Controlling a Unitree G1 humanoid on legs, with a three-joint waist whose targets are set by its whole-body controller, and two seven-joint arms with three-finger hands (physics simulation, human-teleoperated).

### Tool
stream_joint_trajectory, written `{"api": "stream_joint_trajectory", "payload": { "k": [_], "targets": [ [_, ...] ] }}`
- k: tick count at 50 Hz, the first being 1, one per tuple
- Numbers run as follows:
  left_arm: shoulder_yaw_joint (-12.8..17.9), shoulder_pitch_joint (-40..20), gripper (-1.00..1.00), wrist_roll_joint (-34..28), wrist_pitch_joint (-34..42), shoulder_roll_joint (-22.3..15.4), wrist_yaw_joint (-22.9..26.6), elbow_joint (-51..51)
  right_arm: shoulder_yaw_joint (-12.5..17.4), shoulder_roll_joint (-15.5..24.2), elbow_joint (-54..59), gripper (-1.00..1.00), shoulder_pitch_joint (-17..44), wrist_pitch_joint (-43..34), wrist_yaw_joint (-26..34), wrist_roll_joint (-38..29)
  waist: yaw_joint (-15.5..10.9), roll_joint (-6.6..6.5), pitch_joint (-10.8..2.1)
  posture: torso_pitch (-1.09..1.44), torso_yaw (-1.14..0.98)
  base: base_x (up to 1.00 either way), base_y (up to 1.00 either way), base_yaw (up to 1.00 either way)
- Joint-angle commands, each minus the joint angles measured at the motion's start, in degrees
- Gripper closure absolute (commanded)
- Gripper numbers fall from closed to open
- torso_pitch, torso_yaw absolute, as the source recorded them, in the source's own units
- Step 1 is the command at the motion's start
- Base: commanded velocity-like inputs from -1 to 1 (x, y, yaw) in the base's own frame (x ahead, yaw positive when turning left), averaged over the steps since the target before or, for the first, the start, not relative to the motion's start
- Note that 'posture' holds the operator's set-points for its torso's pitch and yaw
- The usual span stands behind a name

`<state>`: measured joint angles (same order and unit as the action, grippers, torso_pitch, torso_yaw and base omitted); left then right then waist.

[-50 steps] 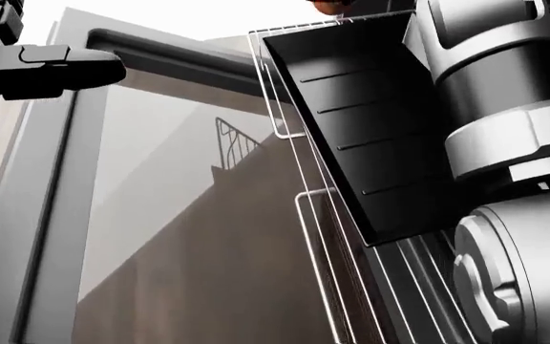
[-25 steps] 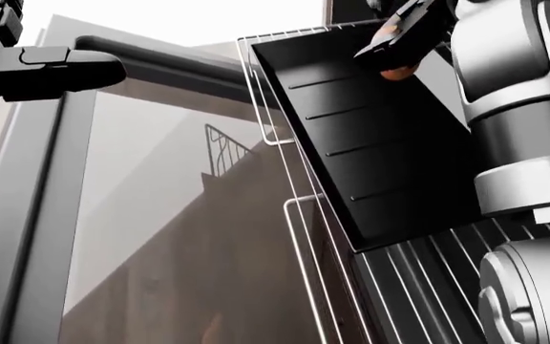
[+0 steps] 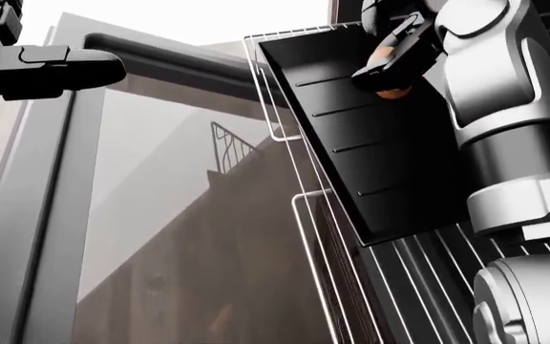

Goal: Place the sweet potato on the rack of the oven.

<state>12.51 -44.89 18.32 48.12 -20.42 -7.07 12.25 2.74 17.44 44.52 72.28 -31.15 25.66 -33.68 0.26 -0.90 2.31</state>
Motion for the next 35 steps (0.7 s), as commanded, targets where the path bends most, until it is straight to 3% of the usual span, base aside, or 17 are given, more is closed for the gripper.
{"api": "stream_joint_trajectory", "payload": {
  "k": [1,35],
  "targets": [
    [0.6,-1.7,-1.00,-0.1,-1.6,-0.7,0.0,1.6,0.4,0.7,-2.4,1.00,2.1,2.1,-1.4,0.3,0.0,0.03,-1.90,0.00,0.00,0.00,0.00,0.00],
    [0.6,-1.5,-1.00,-0.2,-2.0,-0.6,0.1,1.3,1.0,1.4,6.7,1.00,-0.7,13.9,-10.8,5.2,-0.2,0.22,-2.35,0.00,0.00,0.00,0.00,0.00]
  ]
}}
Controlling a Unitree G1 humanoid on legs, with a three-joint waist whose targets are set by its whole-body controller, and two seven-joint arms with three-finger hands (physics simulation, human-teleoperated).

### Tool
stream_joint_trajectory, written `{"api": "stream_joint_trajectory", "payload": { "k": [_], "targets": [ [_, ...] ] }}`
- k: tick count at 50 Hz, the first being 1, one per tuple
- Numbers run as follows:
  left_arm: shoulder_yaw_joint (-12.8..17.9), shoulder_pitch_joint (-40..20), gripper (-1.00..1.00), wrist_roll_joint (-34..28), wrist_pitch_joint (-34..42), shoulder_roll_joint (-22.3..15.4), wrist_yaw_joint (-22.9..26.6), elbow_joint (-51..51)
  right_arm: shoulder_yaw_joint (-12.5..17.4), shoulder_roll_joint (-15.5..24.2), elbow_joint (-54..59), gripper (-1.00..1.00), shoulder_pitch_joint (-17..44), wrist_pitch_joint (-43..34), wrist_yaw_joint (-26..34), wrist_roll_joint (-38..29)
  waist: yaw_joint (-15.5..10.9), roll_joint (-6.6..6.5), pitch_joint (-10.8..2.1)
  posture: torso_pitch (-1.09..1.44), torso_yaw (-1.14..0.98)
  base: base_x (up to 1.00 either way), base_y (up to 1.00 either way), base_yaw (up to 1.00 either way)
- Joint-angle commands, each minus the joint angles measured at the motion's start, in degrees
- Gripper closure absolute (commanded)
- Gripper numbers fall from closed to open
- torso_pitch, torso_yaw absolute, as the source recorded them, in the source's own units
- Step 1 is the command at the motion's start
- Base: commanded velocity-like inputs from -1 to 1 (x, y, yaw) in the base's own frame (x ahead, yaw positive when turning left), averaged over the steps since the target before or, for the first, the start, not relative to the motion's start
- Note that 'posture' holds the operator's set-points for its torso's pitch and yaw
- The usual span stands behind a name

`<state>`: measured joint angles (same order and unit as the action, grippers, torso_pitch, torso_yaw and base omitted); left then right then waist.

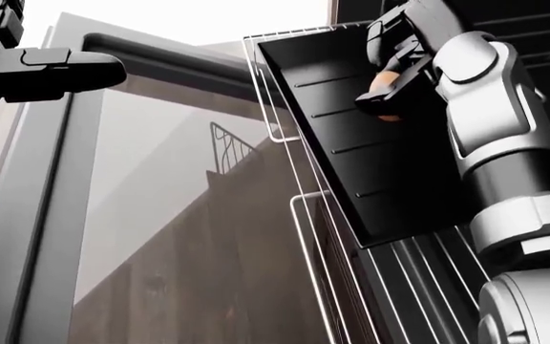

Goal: Place the sweet potato on the rack of the oven.

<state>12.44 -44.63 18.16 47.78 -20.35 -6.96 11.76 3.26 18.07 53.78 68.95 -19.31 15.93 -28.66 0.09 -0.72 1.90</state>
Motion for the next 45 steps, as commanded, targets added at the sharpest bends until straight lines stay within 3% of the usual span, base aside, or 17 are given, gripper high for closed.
{"api": "stream_joint_trajectory", "payload": {
  "k": [1,13,14,35,38,45],
  "targets": [
    [0.7,-1.8,-1.00,0.0,-1.7,-0.7,0.0,1.8,0.5,0.8,-2.0,1.00,2.6,2.6,-1.4,0.3,0.0,0.05,-1.94,0.00,0.00,0.00,0.00,0.00],
    [0.6,-1.9,-1.00,0.0,-1.8,-0.7,-0.1,1.6,0.5,0.7,0.5,1.00,2.0,4.6,-3.1,1.0,0.0,0.09,-1.90,0.00,0.00,0.00,0.00,0.00],
    [0.6,-1.9,-1.00,0.0,-1.8,-0.7,-0.1,1.7,0.6,0.7,0.6,0.92,1.9,4.9,-3.3,1.1,0.0,0.09,-1.91,0.00,0.00,0.00,0.00,0.00],
    [0.6,-1.8,-1.00,-0.1,-1.9,-0.6,0.0,1.5,0.4,0.8,8.2,0.97,1.6,11.0,-8.9,1.7,0.0,0.13,-2.17,0.00,0.00,0.00,0.00,0.00],
    [0.6,-1.7,-1.00,-0.1,-2.0,-0.6,0.0,1.6,0.4,0.8,8.4,0.87,1.4,10.9,-9.1,1.7,0.0,0.14,-2.21,0.00,0.00,0.00,0.00,0.00],
    [0.5,-1.8,-1.00,-0.2,-2.4,-0.6,0.1,1.1,0.5,0.9,9.6,0.84,1.3,11.8,-9.9,1.7,-0.1,0.16,-2.25,0.00,0.00,0.00,0.00,0.00]
  ]
}}
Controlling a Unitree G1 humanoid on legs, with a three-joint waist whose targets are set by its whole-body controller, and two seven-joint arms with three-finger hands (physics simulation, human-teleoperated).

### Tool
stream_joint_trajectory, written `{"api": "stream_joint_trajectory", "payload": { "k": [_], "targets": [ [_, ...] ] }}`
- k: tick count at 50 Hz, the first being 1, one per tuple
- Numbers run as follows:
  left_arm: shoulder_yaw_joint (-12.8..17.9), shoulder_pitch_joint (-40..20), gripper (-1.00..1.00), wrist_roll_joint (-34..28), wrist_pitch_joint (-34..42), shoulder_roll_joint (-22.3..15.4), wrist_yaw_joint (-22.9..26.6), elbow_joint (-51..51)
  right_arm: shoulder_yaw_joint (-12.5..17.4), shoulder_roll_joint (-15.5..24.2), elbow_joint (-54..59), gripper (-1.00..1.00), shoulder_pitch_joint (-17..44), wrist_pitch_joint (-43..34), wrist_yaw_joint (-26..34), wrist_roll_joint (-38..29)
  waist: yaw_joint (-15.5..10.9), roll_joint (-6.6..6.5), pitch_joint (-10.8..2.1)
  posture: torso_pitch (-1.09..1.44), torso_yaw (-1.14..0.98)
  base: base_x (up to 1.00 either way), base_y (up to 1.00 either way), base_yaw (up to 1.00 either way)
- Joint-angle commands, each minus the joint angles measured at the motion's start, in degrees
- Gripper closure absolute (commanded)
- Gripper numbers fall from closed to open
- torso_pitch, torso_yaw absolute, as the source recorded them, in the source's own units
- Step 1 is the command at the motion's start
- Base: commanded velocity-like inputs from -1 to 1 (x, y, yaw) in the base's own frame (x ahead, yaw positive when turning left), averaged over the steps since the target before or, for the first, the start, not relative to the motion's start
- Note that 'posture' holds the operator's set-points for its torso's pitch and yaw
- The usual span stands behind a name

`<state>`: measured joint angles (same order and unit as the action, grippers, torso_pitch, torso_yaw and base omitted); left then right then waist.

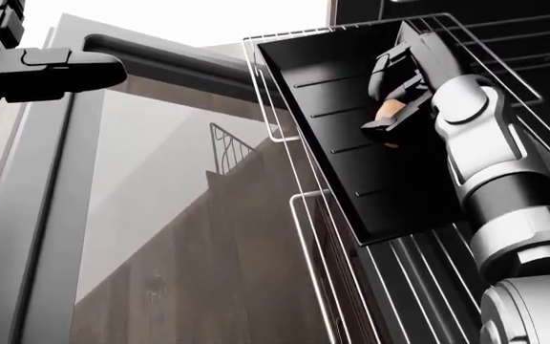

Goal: Place the sweet potato on the rack of the oven.

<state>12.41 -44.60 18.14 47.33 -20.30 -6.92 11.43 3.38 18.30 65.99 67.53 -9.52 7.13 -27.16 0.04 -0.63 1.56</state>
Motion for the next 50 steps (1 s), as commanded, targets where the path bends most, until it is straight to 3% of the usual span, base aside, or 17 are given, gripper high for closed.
{"api": "stream_joint_trajectory", "payload": {
  "k": [1,10,12,26,32,34,37,38,46,48,50],
  "targets": [
    [0.6,-1.9,-1.00,-0.1,-1.8,-0.7,0.0,1.5,0.4,0.7,-2.4,0.74,2.7,2.2,-1.2,0.3,0.0,0.08,-1.92,0.00,0.00,0.00,0.00,0.00],
    [0.6,-1.8,-1.00,0.0,-1.5,-0.7,-0.1,1.9,0.5,0.4,-1.8,0.63,1.3,3.3,-2.1,0.9,-0.1,0.14,-1.96,0.00,0.00,0.00,0.00,0.00],
    [0.6,-1.8,-1.00,0.0,-1.5,-0.7,-0.1,1.9,0.5,0.3,-1.6,0.47,1.2,3.4,-2.2,1.0,-0.1,0.14,-1.98,0.00,0.00,0.00,0.00,0.00],
    [0.7,-1.7,-1.00,0.1,-1.3,-0.8,-0.2,2.2,0.5,0.2,-0.4,0.43,0.3,4.5,-3.4,1.5,0.0,0.12,-1.97,0.00,0.00,0.00,0.00,0.00],
    [0.6,-1.8,-1.00,0.0,-1.4,-0.7,-0.2,2.0,0.5,0.3,-0.5,0.12,0.5,4.3,-3.3,1.6,-0.1,0.16,-2.01,0.00,0.00,0.00,0.00,0.00],
    [0.5,-1.8,-1.00,0.0,-1.7,-0.6,-0.1,1.7,0.5,0.3,-0.3,-0.16,0.4,4.5,-3.2,1.6,-0.1,0.17,-2.01,0.00,0.00,0.00,0.00,0.00],
    [0.5,-1.7,-1.00,-0.1,-2.0,-0.6,0.0,1.5,0.6,0.5,-0.2,-0.32,0.5,4.6,-3.3,1.7,0.0,0.18,-1.97,0.00,0.00,0.00,0.00,0.00],
    [0.5,-1.8,-1.00,-0.2,-2.0,-0.6,0.0,1.5,0.6,0.5,-0.2,-0.48,0.4,4.6,-3.3,1.7,0.0,0.18,-1.99,0.00,0.00,0.00,0.00,0.00],
    [0.5,-1.8,-1.00,-0.2,-2.0,-0.6,0.1,1.4,0.6,0.0,0.1,-0.70,-0.5,5.2,-4.0,2.0,0.0,0.30,-2.11,0.00,0.00,0.00,0.00,0.00],
    [0.5,-1.8,-1.00,-0.2,-1.9,-0.6,0.1,1.5,0.6,0.0,0.0,-1.00,-0.5,5.0,-3.9,2.1,-0.1,0.30,-2.15,0.00,0.00,0.00,0.00,0.00],
    [0.5,-1.8,-1.00,-0.2,-1.8,-0.6,0.0,1.6,0.6,0.0,-0.1,-1.00,-0.3,5.0,-3.9,2.1,-0.1,0.29,-2.19,0.00,0.00,0.00,0.00,0.00]
  ]
}}
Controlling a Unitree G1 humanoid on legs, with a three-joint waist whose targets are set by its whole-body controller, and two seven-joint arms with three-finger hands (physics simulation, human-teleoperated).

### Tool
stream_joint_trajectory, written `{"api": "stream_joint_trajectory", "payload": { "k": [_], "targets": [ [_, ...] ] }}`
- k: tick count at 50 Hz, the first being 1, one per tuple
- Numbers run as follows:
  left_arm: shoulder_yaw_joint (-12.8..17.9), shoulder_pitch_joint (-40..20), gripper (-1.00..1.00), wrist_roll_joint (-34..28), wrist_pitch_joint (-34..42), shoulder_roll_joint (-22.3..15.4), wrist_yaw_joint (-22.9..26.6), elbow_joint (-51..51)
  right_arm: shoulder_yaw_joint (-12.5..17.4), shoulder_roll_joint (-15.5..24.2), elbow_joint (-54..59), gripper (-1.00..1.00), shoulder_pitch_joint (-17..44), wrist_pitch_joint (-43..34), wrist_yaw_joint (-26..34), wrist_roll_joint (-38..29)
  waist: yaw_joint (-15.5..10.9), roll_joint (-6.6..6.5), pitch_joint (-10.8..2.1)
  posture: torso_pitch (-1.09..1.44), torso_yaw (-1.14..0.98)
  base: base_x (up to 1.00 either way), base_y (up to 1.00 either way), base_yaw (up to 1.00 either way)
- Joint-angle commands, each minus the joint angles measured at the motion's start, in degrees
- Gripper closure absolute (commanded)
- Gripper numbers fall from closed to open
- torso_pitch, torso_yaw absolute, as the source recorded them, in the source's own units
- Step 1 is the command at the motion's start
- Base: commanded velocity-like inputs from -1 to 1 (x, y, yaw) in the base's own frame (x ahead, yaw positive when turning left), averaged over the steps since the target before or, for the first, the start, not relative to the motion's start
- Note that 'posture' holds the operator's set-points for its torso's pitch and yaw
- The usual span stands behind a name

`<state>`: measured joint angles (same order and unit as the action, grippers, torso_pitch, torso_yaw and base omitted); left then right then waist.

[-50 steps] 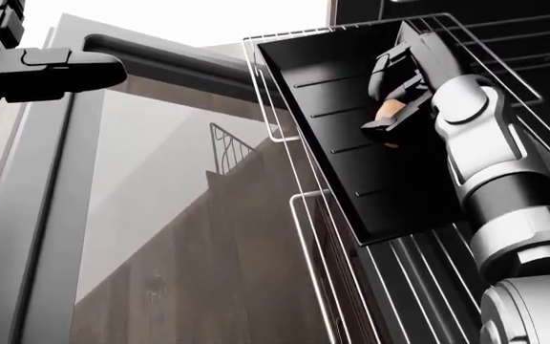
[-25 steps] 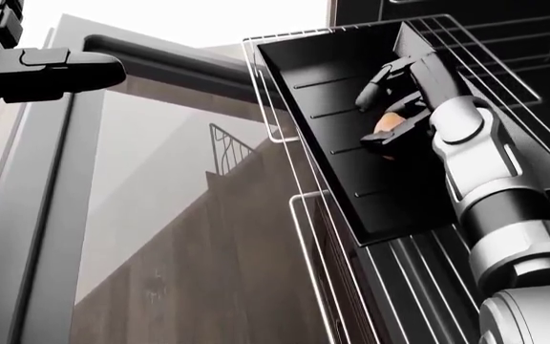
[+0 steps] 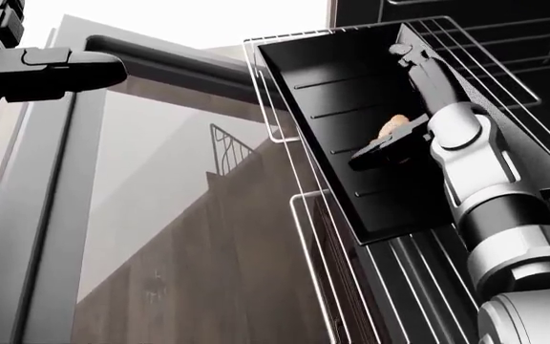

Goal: Place the sweet potato on the rack of the oven.

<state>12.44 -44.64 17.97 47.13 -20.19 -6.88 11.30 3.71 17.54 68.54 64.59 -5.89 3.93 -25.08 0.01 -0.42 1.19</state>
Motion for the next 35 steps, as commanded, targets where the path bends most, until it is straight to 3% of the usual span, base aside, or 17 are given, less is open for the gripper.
{"api": "stream_joint_trajectory", "payload": {
  "k": [1,10,16,22,29,35],
  "targets": [
    [0.5,-1.9,-1.00,0.0,-1.4,-0.7,-0.1,1.8,0.3,0.9,-2.8,-1.00,3.0,1.1,-0.5,0.2,0.0,0.06,-1.83,0.00,0.00,0.00,0.00,0.00],
    [0.5,-1.9,-1.00,0.0,-1.0,-0.7,-0.2,2.3,0.8,0.6,-7.7,-1.00,6.0,-4.8,2.3,1.9,0.0,-0.09,-1.67,0.00,0.00,0.00,0.00,0.00],
    [0.2,-1.8,-1.00,-0.6,-1.3,-0.6,-0.1,2.0,2.4,-0.6,-12.3,-1.00,8.0,-11.1,6.5,7.3,0.0,0.01,-1.57,0.00,0.00,0.00,0.00,0.00],
    [0.3,-1.3,-1.00,-1.6,-0.6,-0.9,-0.2,2.6,1.7,-1.5,-18.9,-1.00,9.3,-18.5,8.8,10.9,0.0,-0.05,-1.48,0.00,0.00,0.00,0.00,0.00],
    [-0.3,-5.3,-1.00,-4.5,3.6,-3.2,0.3,1.1,0.7,-2.9,-30.8,-1.00,11.5,-28.2,11.5,13.3,0.0,-0.28,-1.13,0.00,0.00,0.00,0.00,0.00],
    [0.0,-6.0,-1.00,-7.1,6.0,-5.1,2.5,1.3,0.6,-2.7,-33.6,-1.00,11.1,-29.8,11.5,13.8,0.0,-0.28,-0.77,0.00,0.00,0.00,0.00,0.00]
  ]
}}
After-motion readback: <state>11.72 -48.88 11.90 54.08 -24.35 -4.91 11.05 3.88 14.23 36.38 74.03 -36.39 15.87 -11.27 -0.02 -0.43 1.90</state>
